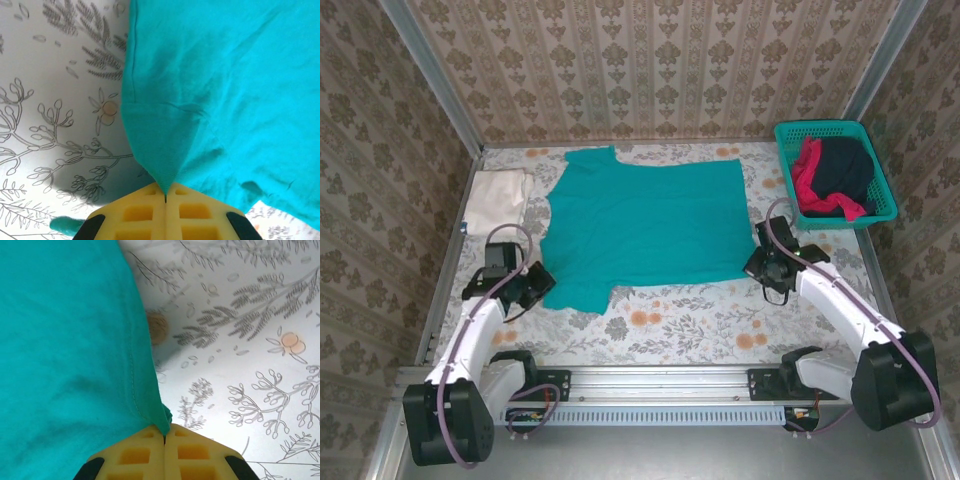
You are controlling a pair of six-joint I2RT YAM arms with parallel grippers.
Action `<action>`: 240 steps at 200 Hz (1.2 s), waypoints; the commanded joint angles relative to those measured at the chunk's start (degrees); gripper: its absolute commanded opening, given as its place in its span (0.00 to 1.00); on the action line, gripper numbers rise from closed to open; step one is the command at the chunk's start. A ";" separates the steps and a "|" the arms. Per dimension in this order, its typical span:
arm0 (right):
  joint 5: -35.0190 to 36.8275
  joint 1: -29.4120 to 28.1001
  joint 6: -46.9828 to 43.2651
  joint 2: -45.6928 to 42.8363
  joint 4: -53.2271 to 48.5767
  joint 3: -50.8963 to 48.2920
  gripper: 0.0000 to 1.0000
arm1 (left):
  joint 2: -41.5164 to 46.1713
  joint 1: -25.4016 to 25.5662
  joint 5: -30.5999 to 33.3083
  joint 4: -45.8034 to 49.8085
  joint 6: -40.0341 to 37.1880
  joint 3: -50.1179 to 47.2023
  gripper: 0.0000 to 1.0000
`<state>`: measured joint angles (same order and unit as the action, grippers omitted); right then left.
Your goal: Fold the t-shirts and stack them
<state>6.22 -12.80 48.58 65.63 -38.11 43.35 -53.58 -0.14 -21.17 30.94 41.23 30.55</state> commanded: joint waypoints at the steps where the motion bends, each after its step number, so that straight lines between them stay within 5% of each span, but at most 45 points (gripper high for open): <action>1: 2.05 -0.12 -1.08 0.68 -3.12 4.31 0.00 | -1.44 -1.25 -1.46 3.75 2.24 4.10 0.00; 98: 1.05 2.54 -6.90 11.42 0.98 13.86 0.00 | -14.58 -5.45 -5.06 3.25 5.25 15.05 0.00; 240: -4.28 7.67 -10.87 29.15 7.11 24.70 0.00 | -35.99 -5.18 -6.50 1.05 5.33 32.94 0.00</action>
<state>2.50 -5.72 38.83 92.66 -31.77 65.28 -87.18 -5.02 -26.72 31.68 47.16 60.42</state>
